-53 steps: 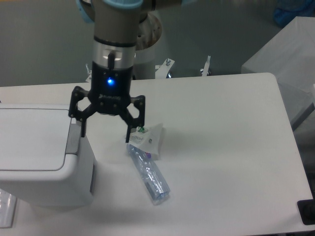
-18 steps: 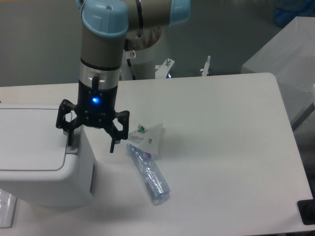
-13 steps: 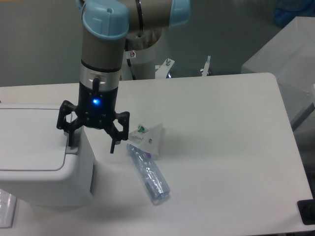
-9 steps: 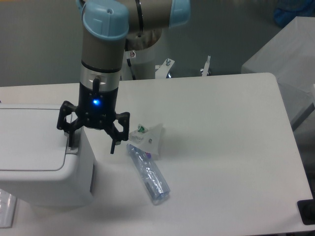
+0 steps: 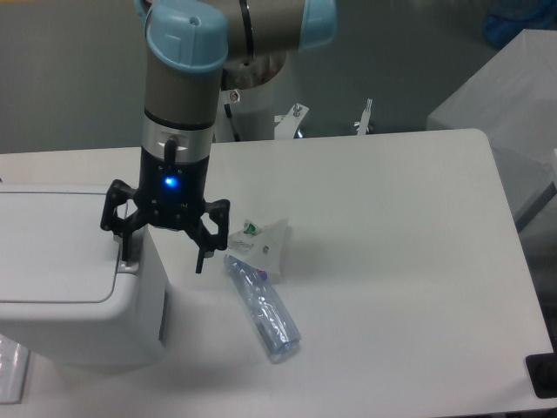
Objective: Open the trash can
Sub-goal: 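Push the trash can lid open with the gripper finger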
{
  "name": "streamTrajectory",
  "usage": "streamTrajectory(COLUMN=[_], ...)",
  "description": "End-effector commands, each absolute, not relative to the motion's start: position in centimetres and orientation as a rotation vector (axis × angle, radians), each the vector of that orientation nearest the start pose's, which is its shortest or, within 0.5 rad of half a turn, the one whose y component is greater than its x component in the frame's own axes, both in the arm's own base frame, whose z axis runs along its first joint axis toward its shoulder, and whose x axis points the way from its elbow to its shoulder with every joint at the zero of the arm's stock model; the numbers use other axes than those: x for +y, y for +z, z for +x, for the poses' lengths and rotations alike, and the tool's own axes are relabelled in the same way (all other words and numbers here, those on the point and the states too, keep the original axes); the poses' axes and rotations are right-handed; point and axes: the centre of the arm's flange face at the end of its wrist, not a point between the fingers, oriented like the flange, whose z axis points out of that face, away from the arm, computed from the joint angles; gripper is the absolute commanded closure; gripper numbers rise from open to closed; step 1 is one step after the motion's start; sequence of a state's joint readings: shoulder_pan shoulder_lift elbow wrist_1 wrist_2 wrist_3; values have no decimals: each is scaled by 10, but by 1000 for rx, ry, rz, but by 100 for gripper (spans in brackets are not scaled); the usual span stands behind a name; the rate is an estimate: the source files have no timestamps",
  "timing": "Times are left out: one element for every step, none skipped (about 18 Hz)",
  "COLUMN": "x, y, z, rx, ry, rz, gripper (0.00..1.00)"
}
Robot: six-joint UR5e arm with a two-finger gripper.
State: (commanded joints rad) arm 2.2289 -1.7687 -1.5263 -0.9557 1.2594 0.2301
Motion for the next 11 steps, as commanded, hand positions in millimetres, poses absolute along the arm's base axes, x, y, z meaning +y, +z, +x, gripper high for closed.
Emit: streamTrajectory(x=[576, 577, 576, 576, 576, 577, 577, 577, 577, 577, 577], y=[478, 478, 476, 475, 474, 474, 473, 472, 472, 472, 473], z=[-240, -239, -239, -239, -239, -239, -239, -240, -240, -240, -241], rx=[-460, -458, -460, -461, -461, -462, -462, -463, -467, -465, -467], ry=[-106, -105, -108, -107, -110, -108, -109, -110, -110, -110, -110], rz=[-2555, -2556, -2560, -2562, -2562, -2563, -2564, -2565, -2565, -2565, -2565], gripper=[0, 0, 0, 0, 0, 0, 0, 0, 0, 0, 0])
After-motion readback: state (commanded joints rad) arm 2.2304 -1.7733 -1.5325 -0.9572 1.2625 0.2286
